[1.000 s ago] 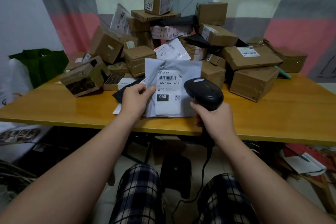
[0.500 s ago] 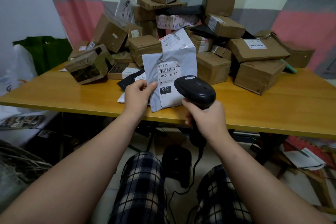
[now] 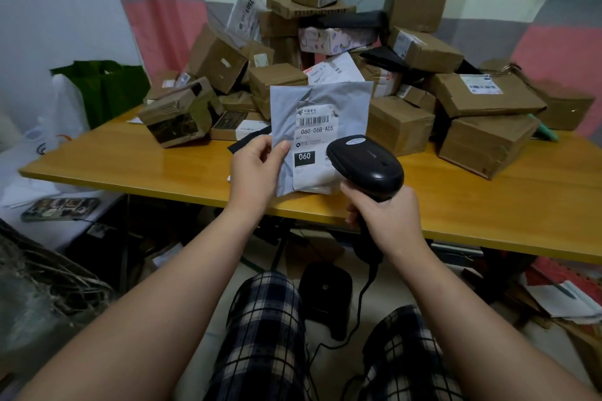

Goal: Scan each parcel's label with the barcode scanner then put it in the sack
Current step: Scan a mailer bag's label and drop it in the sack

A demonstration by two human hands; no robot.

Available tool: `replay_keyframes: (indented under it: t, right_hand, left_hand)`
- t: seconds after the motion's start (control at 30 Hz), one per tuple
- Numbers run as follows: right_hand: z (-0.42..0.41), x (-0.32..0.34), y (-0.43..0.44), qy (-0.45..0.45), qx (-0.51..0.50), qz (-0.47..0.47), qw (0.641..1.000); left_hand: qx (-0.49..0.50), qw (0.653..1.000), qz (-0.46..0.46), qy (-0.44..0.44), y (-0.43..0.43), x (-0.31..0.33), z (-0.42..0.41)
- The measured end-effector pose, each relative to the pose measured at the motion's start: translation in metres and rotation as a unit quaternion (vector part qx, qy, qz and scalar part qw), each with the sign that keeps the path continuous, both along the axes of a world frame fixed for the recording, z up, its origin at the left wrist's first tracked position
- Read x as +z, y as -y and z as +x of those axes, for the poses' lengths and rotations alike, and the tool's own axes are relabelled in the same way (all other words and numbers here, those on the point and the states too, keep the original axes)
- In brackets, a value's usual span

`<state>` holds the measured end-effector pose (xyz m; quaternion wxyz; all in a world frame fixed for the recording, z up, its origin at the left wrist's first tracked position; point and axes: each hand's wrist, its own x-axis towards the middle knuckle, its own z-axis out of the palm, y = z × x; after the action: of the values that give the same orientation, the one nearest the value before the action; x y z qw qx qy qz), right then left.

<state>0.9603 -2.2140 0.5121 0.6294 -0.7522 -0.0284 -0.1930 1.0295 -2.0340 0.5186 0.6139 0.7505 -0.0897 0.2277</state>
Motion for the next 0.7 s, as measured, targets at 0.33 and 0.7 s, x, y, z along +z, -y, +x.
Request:
replay_keyframes:
  t: [0.33,0.7]
  right_hand:
    - [0.035,0.002,-0.119,0.018,0.210,-0.117,0.970]
    - [0.021,-0.045,-0.315,0.006,0.393,-0.338,0.855]
  left_hand:
    - [0.221,0.974,-0.009,0.039,-0.149,-0.019,-0.080]
    - [0.521,0.851,0.034,-0.055,-0.309,-0.088,-0.239]
